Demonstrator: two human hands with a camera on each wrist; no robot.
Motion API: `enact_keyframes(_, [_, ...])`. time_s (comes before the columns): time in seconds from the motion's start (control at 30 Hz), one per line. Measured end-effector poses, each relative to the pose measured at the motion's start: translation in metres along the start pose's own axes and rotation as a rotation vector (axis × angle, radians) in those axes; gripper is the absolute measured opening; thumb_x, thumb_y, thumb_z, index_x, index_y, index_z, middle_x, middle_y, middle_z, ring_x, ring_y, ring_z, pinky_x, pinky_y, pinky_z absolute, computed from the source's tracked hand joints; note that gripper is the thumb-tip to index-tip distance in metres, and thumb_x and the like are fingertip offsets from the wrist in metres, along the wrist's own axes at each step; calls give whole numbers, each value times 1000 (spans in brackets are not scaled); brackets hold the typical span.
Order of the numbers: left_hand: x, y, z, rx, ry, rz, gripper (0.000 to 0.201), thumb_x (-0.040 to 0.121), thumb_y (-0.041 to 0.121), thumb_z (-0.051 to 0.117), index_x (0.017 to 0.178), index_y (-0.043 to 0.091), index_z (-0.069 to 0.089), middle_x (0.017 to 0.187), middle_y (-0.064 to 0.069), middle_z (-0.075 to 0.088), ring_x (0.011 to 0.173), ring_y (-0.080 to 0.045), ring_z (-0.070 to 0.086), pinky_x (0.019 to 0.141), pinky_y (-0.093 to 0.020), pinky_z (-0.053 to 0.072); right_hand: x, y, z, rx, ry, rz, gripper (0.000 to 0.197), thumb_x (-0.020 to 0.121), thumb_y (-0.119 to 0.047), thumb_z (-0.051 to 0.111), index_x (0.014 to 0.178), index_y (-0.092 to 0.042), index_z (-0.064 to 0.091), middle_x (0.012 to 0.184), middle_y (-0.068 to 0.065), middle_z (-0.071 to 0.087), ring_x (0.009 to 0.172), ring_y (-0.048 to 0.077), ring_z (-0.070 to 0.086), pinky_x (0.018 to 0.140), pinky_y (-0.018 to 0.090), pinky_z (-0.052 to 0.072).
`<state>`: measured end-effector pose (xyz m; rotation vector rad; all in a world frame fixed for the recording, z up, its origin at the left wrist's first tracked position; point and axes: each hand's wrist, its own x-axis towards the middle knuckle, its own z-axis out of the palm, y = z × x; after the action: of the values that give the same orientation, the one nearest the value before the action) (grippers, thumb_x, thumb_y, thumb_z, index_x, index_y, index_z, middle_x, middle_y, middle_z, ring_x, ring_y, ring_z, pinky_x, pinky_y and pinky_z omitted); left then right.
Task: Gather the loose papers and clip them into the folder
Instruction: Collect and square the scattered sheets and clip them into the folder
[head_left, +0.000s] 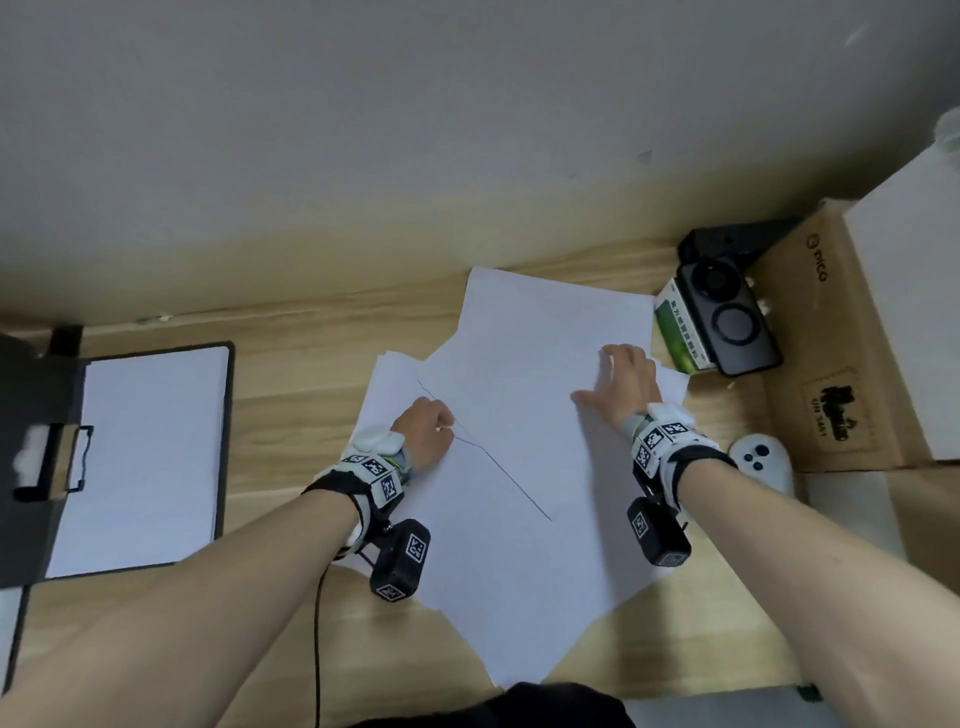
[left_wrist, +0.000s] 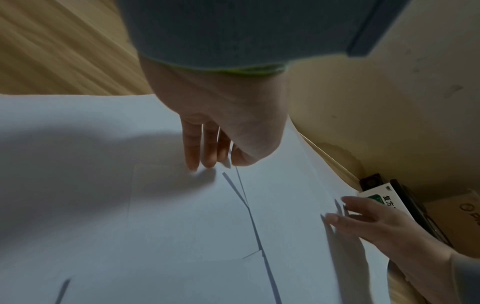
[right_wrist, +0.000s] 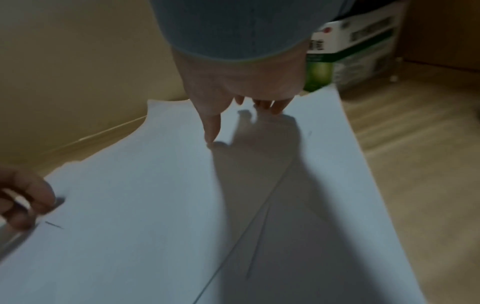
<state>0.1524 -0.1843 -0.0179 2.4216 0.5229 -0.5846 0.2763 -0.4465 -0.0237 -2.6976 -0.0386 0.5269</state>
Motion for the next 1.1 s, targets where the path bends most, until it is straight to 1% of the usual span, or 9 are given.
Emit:
enact_keyframes(0.13, [13, -2, -3, -25, -29, 39, 24, 91, 8, 48, 110, 11, 61, 119, -5, 51, 102, -23, 57, 94, -33, 45, 23, -6, -6, -188, -60, -107, 90, 57, -57, 84, 123, -8, 46, 125, 15, 46, 112, 36, 46, 86, 45, 43])
enact_keyframes(0.27, [24, -3, -1, -45, -25, 49, 23, 90, 7, 48, 110, 10, 61, 118, -6, 49, 101, -23, 57, 95, -34, 46, 32, -3, -9, -305, -84, -93, 93, 56, -67, 80, 127, -15, 50, 127, 10, 47, 117, 30, 42, 93, 39, 40])
enact_keyframes(0.43, [34, -5, 0, -111, -9, 38, 24, 89, 6, 47, 109, 12, 60, 115, -3, 50, 102, -21, 56, 89, -26, 43, 36, -9, -19, -218, -267, -57, 64, 81, -40, 73, 132, -11, 47, 124, 12, 58, 115, 33, 53, 80, 36, 45])
enact_keyframes(0.57, [42, -7, -2, -142, 33, 26, 28, 88, 5, 48, 113, 15, 57, 115, 0, 52, 93, -13, 53, 84, -22, 41, 26, -4, -24, -57, -206, -50, 18, 84, -31, 66, 93, -18, 58, 86, 8, 63, 87, 34, 62, 64, 34, 42])
enact_keyframes(0.7, [59, -1, -11, -177, 151, 33, 33, 84, 3, 53, 116, 12, 55, 117, -2, 53, 96, -17, 55, 80, -23, 42, 26, 10, -26, 167, 53, 112, 15, 83, -20, 66, 86, -5, 62, 75, 13, 64, 77, 35, 62, 68, 40, 52])
enact_keyframes(0.87, [93, 19, -9, -156, 255, -72, 44, 76, 10, 65, 120, 8, 57, 121, -8, 54, 107, -25, 56, 89, -32, 48, 17, 40, -7, 305, 93, 290, 12, 85, -1, 52, 86, -3, 64, 80, 14, 63, 80, 32, 58, 73, 36, 46])
enact_keyframes(0.97, [106, 33, -13, -214, 173, -158, 60, 71, 23, 71, 126, 11, 51, 105, -3, 61, 98, -22, 60, 85, -34, 52, 12, 50, 9, 418, 86, 344, 27, 80, 6, 40, 67, -16, 50, 65, 7, 48, 72, 25, 45, 69, 32, 36])
enact_keyframes(1.03, [111, 40, -15, -259, 105, -208, 56, 71, 22, 72, 123, 12, 52, 93, 0, 65, 87, -20, 63, 76, -30, 54, 13, 54, 14, 461, 83, 378, 27, 80, 7, 38, 70, -14, 51, 66, 8, 50, 72, 24, 44, 69, 32, 36])
enact_keyframes(1.1, [111, 47, -18, -235, 9, -180, 35, 73, 17, 72, 107, 9, 66, 91, -1, 67, 89, -25, 67, 69, -26, 50, 15, 55, 16, 492, 81, 396, 25, 80, 6, 38, 82, -6, 59, 76, 16, 60, 73, 25, 49, 70, 32, 39])
